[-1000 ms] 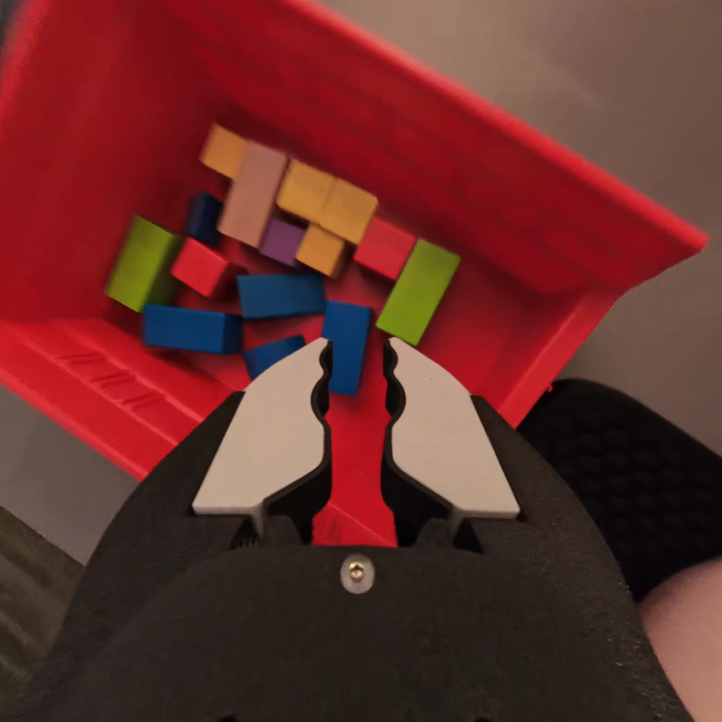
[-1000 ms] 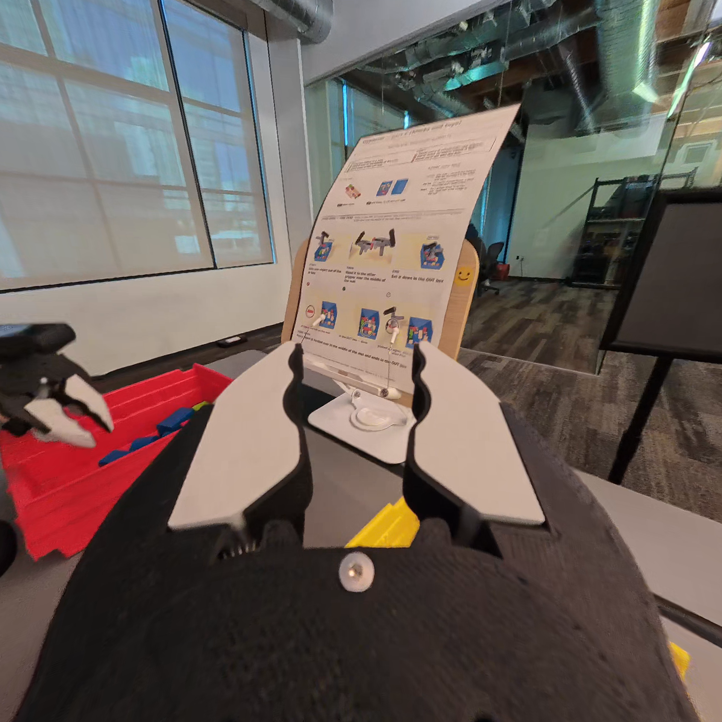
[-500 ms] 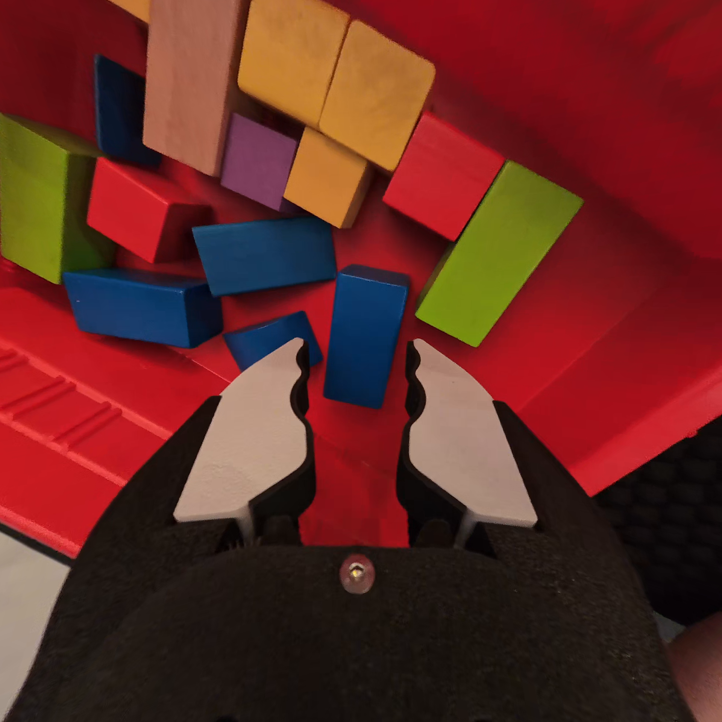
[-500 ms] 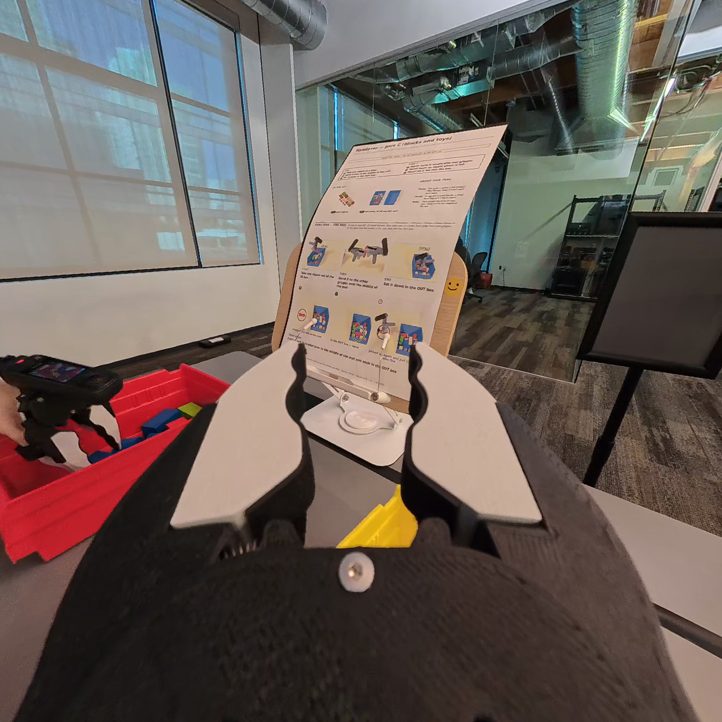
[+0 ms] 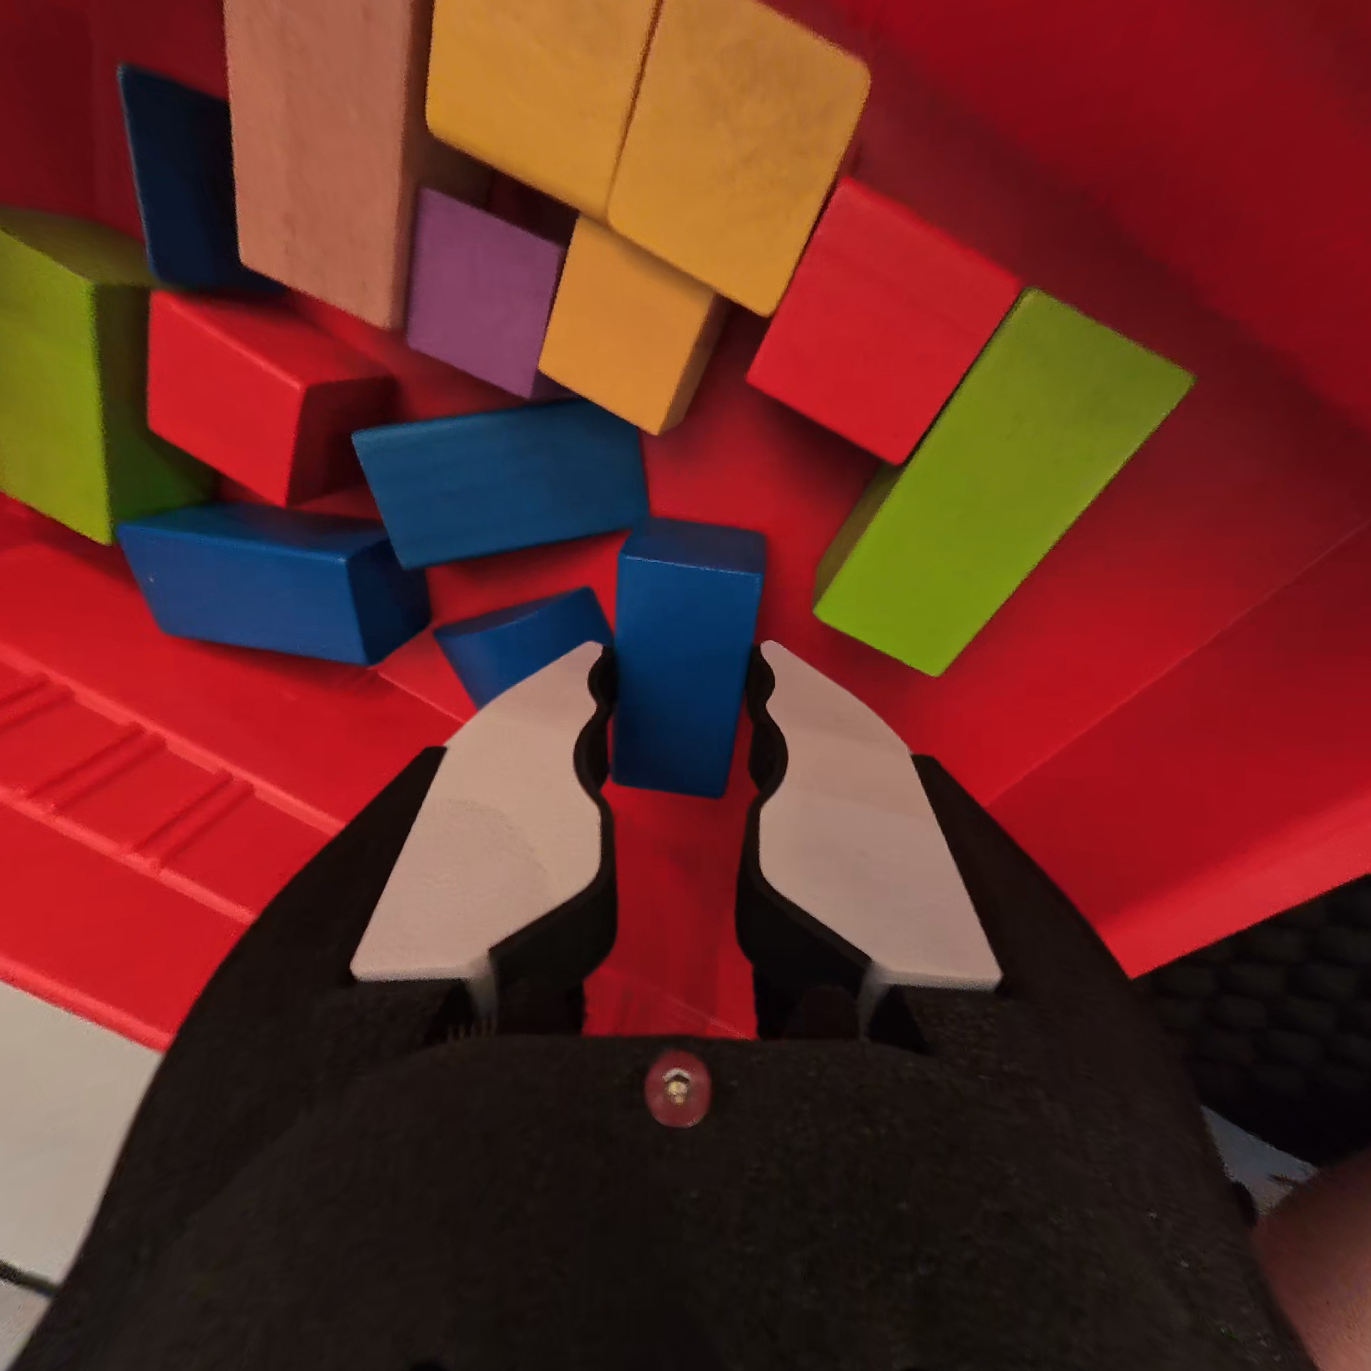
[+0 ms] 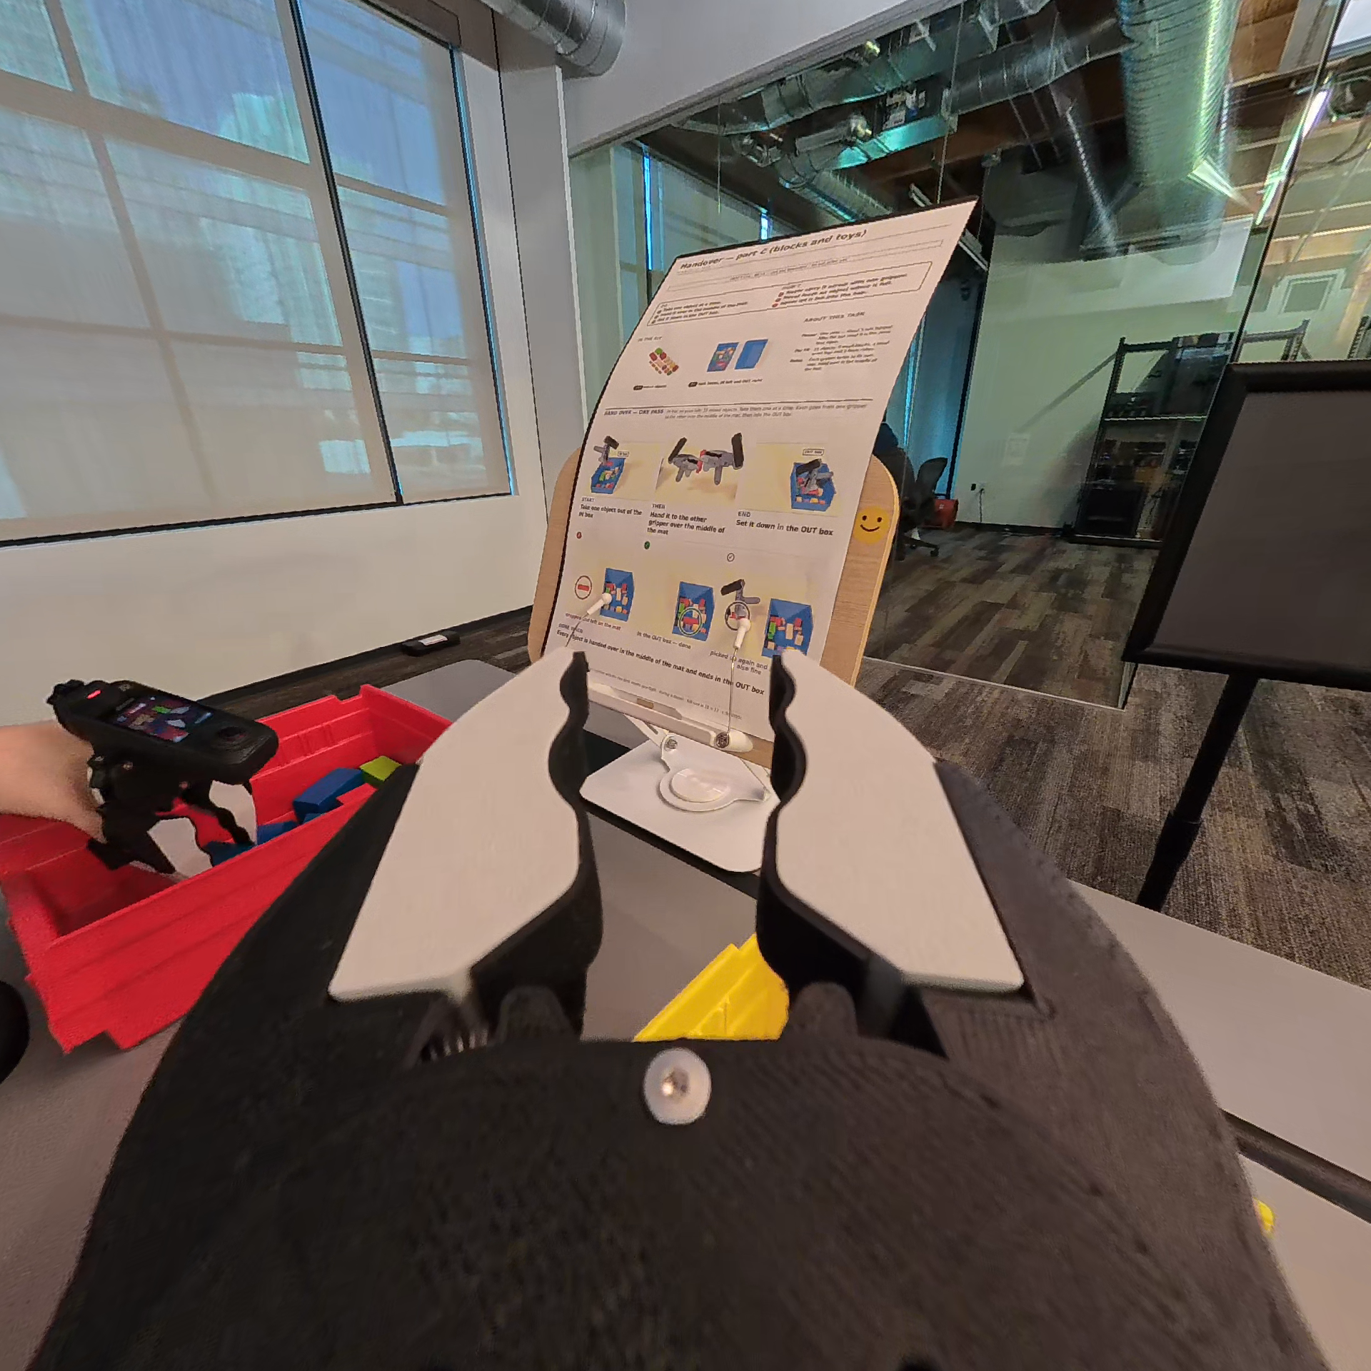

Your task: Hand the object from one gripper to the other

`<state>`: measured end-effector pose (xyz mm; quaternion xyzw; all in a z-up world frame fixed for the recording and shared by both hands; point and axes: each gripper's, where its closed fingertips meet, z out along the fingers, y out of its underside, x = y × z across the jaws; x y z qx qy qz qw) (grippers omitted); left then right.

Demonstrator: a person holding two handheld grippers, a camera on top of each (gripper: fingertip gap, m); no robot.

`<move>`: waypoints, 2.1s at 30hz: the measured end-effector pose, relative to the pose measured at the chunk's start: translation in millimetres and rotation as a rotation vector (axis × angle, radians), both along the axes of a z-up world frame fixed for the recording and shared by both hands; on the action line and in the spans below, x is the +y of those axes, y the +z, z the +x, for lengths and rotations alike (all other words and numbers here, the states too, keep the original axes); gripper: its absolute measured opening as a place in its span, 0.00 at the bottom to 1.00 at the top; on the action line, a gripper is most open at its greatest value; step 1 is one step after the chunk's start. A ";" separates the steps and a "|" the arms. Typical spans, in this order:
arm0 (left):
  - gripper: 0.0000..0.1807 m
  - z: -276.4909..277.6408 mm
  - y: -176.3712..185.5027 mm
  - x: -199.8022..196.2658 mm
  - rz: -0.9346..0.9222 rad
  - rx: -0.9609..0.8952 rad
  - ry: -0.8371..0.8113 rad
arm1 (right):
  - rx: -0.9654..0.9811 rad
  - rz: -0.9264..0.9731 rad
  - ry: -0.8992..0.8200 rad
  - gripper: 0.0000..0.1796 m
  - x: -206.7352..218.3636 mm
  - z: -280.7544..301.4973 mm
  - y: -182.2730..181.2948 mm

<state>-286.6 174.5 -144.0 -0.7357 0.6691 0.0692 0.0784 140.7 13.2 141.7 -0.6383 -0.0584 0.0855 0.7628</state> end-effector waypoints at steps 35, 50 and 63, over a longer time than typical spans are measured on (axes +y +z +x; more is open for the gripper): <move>0.19 170.2 222.3 -169.9 -0.947 -1.203 -0.144 | -0.910 0.288 0.330 0.37 1.0 -267.4 -60.3; 0.24 136.8 249.8 -123.6 -0.889 -1.387 -0.004 | -0.485 -0.504 -0.175 0.37 23.4 -38.5 -72.2; 0.21 135.7 246.7 -124.4 -0.900 -1.360 0.002 | 0.169 -1.154 -0.528 0.37 4.2 118.2 -256.4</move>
